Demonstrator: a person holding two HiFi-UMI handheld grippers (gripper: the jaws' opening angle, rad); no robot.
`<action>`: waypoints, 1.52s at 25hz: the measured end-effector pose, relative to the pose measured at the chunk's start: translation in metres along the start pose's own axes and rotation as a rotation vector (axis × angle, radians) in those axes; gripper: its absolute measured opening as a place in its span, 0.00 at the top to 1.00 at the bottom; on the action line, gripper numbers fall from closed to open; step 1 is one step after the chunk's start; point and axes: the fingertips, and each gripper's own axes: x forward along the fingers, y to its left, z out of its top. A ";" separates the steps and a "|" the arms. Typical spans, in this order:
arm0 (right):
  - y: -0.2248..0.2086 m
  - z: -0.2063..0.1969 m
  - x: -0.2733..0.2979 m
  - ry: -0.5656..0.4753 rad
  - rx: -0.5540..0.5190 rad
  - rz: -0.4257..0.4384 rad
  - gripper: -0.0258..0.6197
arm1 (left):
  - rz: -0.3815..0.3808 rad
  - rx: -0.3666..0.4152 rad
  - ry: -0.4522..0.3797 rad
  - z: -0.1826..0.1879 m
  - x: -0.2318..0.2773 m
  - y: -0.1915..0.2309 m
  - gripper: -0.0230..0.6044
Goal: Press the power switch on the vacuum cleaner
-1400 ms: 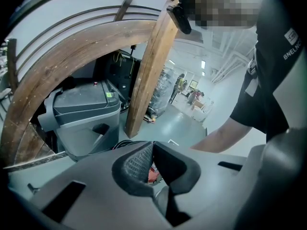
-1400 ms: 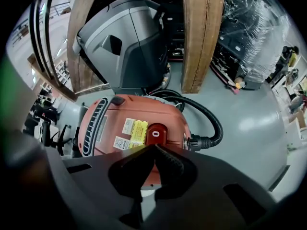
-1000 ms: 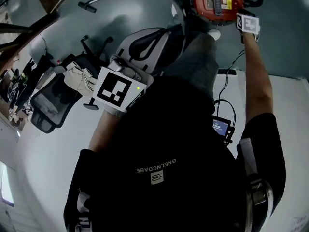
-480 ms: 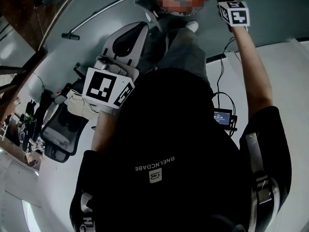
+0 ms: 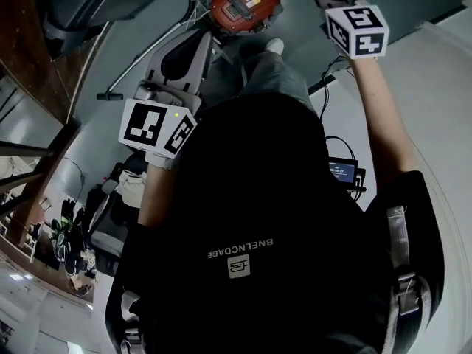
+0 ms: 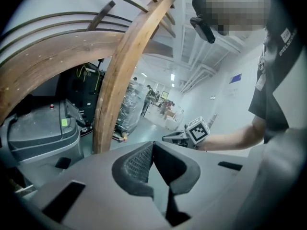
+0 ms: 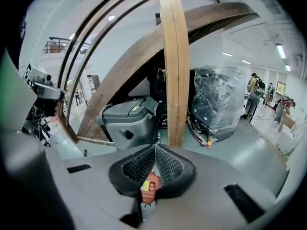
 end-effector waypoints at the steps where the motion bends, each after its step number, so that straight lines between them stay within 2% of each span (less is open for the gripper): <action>1: 0.000 0.012 -0.015 -0.023 0.008 -0.015 0.92 | -0.017 0.010 -0.002 0.007 0.002 -0.004 0.94; 10: -0.002 0.094 -0.137 -0.218 0.063 -0.163 0.92 | -0.154 0.106 -0.036 0.077 0.022 -0.037 0.94; 15: -0.003 0.110 -0.192 -0.293 0.081 -0.245 0.92 | -0.238 0.157 -0.042 0.099 0.037 -0.061 0.94; 21: 0.006 0.114 -0.241 -0.351 0.102 -0.316 0.92 | -0.313 0.201 -0.046 0.112 0.046 -0.086 0.94; 27: 0.004 0.110 -0.275 -0.402 0.122 -0.359 0.92 | -0.355 0.226 -0.045 0.117 0.055 -0.111 0.94; 38: -0.007 0.092 -0.292 -0.392 0.135 -0.371 0.92 | -0.372 0.240 -0.031 0.114 0.062 -0.138 0.94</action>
